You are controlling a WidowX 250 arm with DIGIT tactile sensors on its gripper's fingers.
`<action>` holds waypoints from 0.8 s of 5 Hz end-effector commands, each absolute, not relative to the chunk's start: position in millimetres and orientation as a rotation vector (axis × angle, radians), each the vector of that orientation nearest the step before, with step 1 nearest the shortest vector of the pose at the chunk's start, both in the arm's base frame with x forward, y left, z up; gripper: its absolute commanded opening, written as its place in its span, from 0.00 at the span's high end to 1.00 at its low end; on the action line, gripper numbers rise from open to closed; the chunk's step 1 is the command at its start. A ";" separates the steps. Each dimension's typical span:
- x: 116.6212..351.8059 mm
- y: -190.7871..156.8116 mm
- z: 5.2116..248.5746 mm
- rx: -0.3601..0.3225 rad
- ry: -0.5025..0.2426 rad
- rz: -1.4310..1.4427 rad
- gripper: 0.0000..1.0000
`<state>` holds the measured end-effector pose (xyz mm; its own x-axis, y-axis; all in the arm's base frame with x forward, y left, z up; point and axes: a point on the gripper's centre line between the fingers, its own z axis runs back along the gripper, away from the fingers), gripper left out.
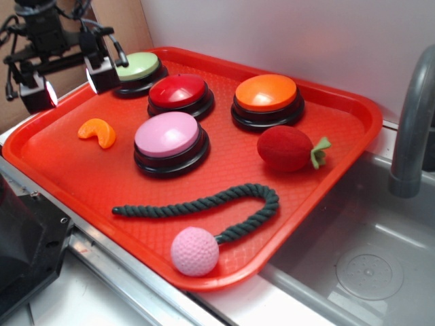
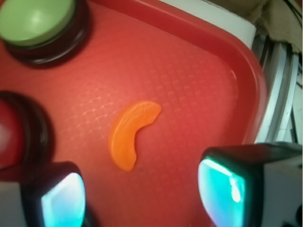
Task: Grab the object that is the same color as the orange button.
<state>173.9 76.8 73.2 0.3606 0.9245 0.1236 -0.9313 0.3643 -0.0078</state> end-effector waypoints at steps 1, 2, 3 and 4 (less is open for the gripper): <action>172.8 86.5 47.6 0.024 -0.095 1.251 0.00; 175.8 85.8 40.6 0.030 -0.089 1.245 0.00; 180.1 81.6 30.5 0.025 -0.096 1.221 0.00; 180.8 80.0 23.5 0.019 -0.092 1.209 0.00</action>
<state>184.4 78.3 19.1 0.3423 0.9372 0.0676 -0.9387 0.3442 -0.0193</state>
